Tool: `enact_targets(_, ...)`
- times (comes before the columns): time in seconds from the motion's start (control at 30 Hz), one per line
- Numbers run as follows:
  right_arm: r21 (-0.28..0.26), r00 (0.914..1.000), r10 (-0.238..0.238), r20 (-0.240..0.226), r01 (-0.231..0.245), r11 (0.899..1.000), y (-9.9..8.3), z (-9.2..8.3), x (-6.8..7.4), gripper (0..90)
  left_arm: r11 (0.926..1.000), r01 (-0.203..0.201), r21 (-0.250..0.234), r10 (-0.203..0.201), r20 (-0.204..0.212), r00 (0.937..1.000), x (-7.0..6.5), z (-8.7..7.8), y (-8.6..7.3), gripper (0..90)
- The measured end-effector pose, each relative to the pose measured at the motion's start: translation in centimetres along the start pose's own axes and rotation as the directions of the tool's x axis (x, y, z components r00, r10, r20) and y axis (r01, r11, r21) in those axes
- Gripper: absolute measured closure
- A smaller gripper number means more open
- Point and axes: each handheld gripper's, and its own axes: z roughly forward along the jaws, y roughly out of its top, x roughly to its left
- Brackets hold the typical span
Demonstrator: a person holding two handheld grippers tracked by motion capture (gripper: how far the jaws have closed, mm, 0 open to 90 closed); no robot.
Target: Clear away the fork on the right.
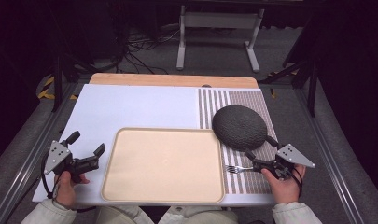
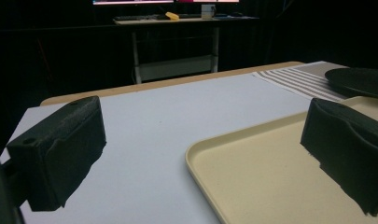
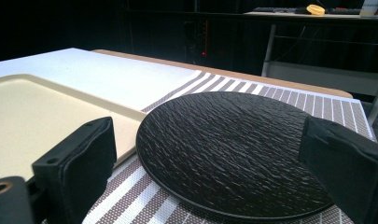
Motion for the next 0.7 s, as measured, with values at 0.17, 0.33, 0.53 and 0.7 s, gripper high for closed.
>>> enact_targets(0.17,0.016,1.0000,0.000,-0.005,0.000,1.000,-0.02,-0.04,0.02,5.6,0.9999,0.013,0.001,-0.013,0.003,0.9999,0.13,0.03,0.01,0.6)
enact_targets(0.33,0.022,0.9999,-0.007,-0.008,0.008,1.000,-0.03,-0.06,0.00,5.6,0.9999,0.015,0.003,-0.015,0.009,0.9998,0.09,0.05,0.01,0.5)
enact_targets(0.53,0.021,0.9999,-0.008,-0.015,0.008,1.000,0.04,-0.09,0.10,5.8,0.9997,0.025,0.002,-0.025,0.006,0.9997,0.14,0.08,0.01,0.5)
enact_targets(0.7,0.024,0.9998,-0.001,-0.022,0.002,1.000,0.02,-0.04,0.06,5.9,0.9998,0.018,0.005,-0.018,0.005,0.9998,0.10,0.12,0.00,0.5)
